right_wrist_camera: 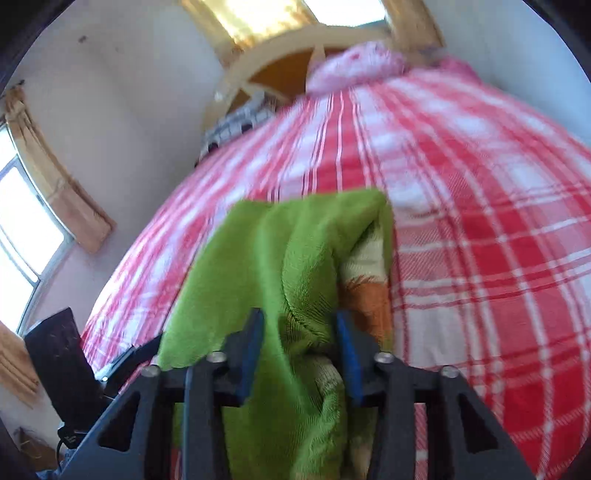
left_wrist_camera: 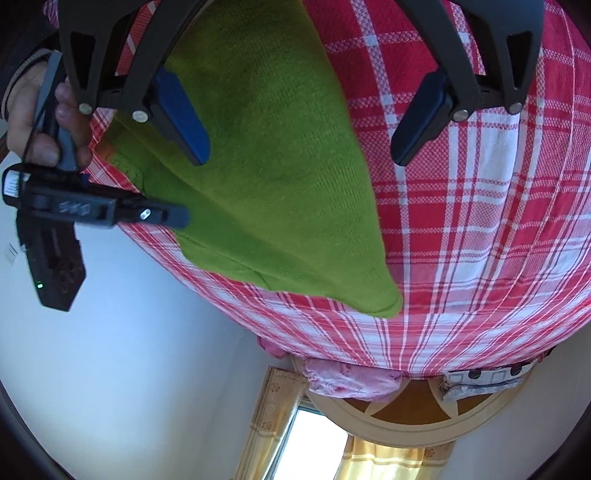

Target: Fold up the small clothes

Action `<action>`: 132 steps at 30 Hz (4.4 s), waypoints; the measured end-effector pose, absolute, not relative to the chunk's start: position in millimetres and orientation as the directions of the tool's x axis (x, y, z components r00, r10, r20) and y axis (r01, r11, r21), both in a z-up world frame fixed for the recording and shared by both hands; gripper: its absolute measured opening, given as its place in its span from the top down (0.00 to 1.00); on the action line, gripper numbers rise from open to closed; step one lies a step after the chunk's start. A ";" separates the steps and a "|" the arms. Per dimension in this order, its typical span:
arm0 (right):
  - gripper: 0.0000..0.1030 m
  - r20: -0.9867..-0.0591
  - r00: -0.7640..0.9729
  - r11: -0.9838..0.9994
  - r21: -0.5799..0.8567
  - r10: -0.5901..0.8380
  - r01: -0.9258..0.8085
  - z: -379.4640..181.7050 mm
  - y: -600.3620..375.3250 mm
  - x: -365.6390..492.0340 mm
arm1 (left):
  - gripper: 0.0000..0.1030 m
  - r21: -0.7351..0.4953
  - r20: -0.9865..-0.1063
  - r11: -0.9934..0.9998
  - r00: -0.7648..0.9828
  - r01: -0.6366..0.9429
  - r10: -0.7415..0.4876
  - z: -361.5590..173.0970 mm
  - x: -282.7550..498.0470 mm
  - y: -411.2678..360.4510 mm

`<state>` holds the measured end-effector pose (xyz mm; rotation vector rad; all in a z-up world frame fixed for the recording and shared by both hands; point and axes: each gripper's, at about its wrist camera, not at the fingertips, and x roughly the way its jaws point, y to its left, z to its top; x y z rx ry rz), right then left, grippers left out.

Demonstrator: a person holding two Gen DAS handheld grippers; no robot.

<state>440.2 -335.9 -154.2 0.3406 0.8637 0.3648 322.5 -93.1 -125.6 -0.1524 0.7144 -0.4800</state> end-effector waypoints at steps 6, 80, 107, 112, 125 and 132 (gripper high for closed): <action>0.85 -0.660 0.662 0.924 0.356 0.354 -0.139 -138.1 -352.7 421.9 | 0.00 -0.336 -0.613 0.884 0.637 0.325 -0.468 -134.3 328.9 -84.6; 0.33 -0.651 0.582 0.840 0.531 0.488 -0.110 -187.1 -408.4 509.4 | 0.00 -0.234 -0.746 0.919 0.548 0.317 -0.379 -150.5 340.2 -110.4; 0.65 -0.474 0.462 0.589 0.796 0.750 -0.138 -219.3 -396.4 567.5 | 0.00 -0.188 -0.754 0.914 0.544 0.358 -0.368 -149.2 338.3 -123.0; 0.65 -0.496 0.482 0.623 0.769 0.722 -0.144 -217.6 -390.7 566.8 | 0.00 -0.186 -0.755 0.914 0.543 0.359 -0.367 -148.8 337.8 -124.3; 0.70 -0.514 0.520 0.681 0.705 0.682 -0.196 -214.0 -384.3 557.8 | 0.23 -0.183 -0.746 0.868 0.509 0.462 -0.429 -143.1 328.4 -138.5; 0.77 -0.514 0.546 0.709 0.665 0.662 -0.233 -207.7 -376.6 551.5 | 0.58 -0.198 -0.739 0.874 0.519 0.444 -0.430 -132.7 323.7 -131.6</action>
